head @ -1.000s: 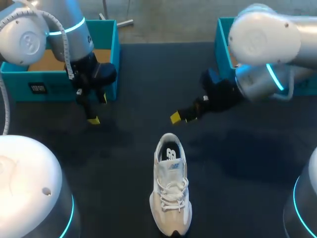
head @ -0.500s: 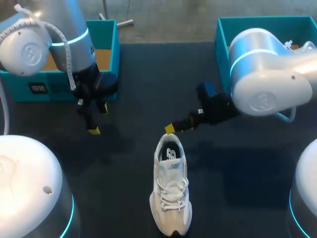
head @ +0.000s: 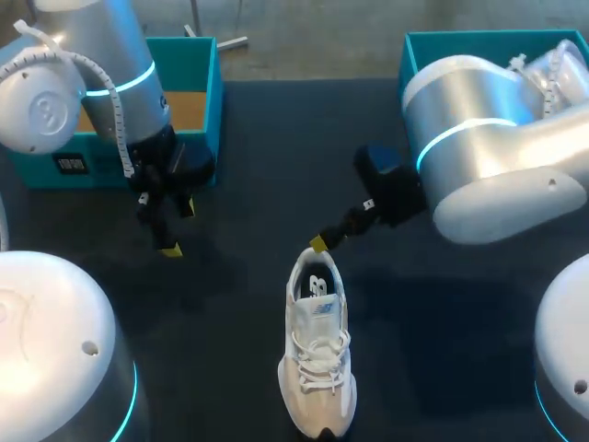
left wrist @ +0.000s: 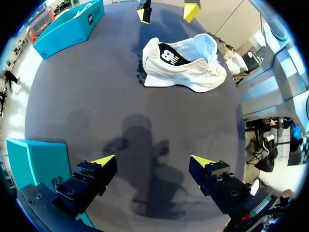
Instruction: Take the shoe out of the shoebox, open the shoe tongue, remove and reinsert the insole, then place the shoe into the shoebox
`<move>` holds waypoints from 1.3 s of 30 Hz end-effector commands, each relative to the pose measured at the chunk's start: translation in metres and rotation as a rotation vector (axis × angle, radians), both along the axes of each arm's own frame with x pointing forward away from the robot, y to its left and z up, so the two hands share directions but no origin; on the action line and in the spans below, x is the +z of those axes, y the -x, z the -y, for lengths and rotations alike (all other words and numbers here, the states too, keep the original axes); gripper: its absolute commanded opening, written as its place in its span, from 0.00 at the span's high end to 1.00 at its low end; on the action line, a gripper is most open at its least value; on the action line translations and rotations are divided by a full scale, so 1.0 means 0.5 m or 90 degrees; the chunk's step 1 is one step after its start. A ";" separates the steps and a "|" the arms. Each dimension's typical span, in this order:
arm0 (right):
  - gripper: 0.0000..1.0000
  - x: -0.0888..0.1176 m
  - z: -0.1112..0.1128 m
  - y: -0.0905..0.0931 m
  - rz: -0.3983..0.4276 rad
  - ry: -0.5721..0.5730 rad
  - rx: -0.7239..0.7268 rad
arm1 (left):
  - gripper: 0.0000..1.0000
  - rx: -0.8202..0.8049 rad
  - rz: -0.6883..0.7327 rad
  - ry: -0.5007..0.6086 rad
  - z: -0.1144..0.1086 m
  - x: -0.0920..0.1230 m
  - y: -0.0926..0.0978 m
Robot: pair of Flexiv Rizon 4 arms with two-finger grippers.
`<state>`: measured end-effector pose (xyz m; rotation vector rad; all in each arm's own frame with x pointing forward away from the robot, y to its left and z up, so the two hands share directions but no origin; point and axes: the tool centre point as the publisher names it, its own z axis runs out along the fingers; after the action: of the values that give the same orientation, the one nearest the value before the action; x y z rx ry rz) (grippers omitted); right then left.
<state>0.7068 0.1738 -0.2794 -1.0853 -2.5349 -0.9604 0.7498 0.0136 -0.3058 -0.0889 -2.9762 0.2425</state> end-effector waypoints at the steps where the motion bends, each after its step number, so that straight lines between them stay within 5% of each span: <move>1: 0.00 0.009 -0.013 -0.004 -0.020 0.066 0.049 | 0.00 0.003 0.008 -0.003 -0.004 0.003 0.008; 11: 0.00 0.011 -0.004 -0.011 -0.073 0.136 0.094 | 0.00 -0.002 0.012 -0.004 -0.003 0.008 -0.005; 21: 0.00 -0.003 0.005 -0.022 -0.105 0.059 0.128 | 0.00 0.000 0.009 0.004 -0.006 0.016 -0.021; 33: 0.00 0.004 0.005 -0.052 -0.006 -0.246 -0.001 | 0.00 0.009 0.021 0.019 -0.011 0.035 -0.047; 39: 0.00 0.011 -0.003 -0.061 0.083 -0.287 -0.080 | 0.00 0.008 0.021 0.023 -0.011 0.037 -0.062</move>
<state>0.7445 0.1831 -0.2730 -0.9386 -2.3044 -1.1625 0.7781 0.0188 -0.2871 -0.0768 -3.0125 0.2975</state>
